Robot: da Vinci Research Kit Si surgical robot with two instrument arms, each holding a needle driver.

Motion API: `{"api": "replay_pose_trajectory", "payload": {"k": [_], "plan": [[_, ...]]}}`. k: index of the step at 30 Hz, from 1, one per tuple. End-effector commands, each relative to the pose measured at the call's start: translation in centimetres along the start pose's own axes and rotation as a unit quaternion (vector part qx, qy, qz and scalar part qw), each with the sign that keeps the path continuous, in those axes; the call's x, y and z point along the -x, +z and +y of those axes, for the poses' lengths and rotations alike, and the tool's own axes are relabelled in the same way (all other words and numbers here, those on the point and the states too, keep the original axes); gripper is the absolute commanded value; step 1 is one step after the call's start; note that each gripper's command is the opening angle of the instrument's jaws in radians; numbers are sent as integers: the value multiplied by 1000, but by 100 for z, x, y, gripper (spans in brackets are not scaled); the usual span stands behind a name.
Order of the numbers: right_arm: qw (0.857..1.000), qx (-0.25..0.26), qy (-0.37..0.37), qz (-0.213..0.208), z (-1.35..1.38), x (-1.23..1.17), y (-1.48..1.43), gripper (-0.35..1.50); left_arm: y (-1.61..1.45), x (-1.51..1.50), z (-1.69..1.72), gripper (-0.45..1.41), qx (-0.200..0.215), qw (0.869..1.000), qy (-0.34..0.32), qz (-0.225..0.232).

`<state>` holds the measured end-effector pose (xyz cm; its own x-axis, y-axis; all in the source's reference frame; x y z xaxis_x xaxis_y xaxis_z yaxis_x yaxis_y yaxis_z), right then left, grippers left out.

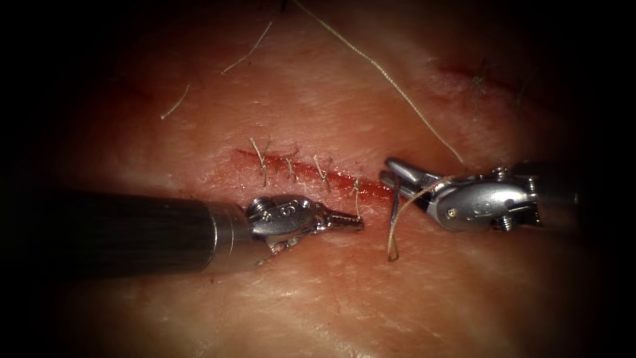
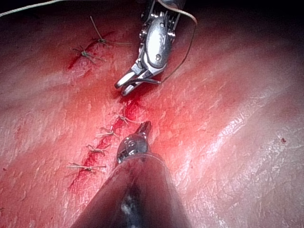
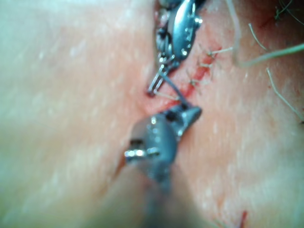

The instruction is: Wound Closure

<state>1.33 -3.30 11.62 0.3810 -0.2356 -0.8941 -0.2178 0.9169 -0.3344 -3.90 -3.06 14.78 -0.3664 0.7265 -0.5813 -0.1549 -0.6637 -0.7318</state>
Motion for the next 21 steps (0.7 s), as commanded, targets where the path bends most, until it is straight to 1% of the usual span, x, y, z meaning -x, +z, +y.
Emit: {"api": "replay_pose_trajectory", "payload": {"k": [1,8,14,21], "plan": [[1000,-3,15,4,-4,3,9,-35,9,3,-1,-3,0,1000,-1,0],[998,-4,58,10,2,8,11,-35,11,1,-2,-3,0,1000,-2,0],[998,2,64,17,10,7,11,-35,11,1,-2,-3,-1,1000,-2,0],[998,1,64,18,11,9,12,-35,11,2,-2,-3,-2,1000,-2,1]]}}
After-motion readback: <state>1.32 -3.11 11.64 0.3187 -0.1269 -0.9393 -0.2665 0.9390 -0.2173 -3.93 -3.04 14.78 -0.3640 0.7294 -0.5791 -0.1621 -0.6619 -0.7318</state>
